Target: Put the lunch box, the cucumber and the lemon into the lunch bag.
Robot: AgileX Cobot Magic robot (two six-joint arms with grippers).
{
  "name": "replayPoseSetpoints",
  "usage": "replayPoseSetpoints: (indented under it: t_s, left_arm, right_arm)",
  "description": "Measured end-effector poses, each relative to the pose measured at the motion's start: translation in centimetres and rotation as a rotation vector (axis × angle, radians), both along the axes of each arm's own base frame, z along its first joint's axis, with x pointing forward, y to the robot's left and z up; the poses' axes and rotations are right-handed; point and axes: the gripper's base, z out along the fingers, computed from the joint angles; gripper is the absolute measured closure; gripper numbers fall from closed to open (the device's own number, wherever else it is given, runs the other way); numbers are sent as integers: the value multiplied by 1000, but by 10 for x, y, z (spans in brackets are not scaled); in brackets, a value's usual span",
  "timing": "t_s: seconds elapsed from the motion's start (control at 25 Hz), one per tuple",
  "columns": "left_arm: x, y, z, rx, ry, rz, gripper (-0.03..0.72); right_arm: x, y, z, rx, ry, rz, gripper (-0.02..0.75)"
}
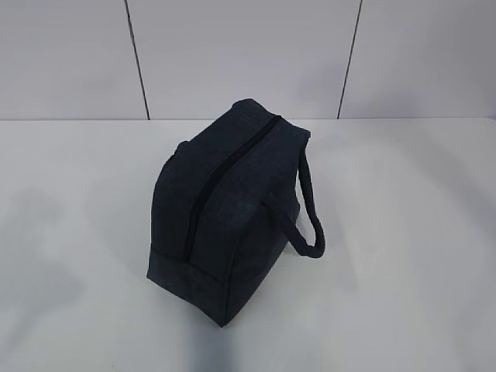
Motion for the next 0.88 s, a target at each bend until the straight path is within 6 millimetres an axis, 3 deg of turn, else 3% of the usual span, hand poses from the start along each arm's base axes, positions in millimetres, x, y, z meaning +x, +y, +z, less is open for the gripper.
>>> replayPoseSetpoints:
  t_s: [0.2, 0.52, 0.72, 0.88]
  left_arm:
    - [-16, 11, -3, 62, 21, 36, 141]
    - [-32, 22, 0, 62, -33, 87, 148]
    - [-42, 34, 1, 107, -125, 129, 149]
    - [-45, 38, -13, 143, -127, 145, 151]
  right_arm:
    - [-72, -31, -4, -43, -87, -53, 225]
    - [-173, -72, -52, -69, -190, -139, 225]
    - [-205, -91, -95, -119, -233, -200, 225]
    - [-210, -98, -133, -171, -235, -235, 225]
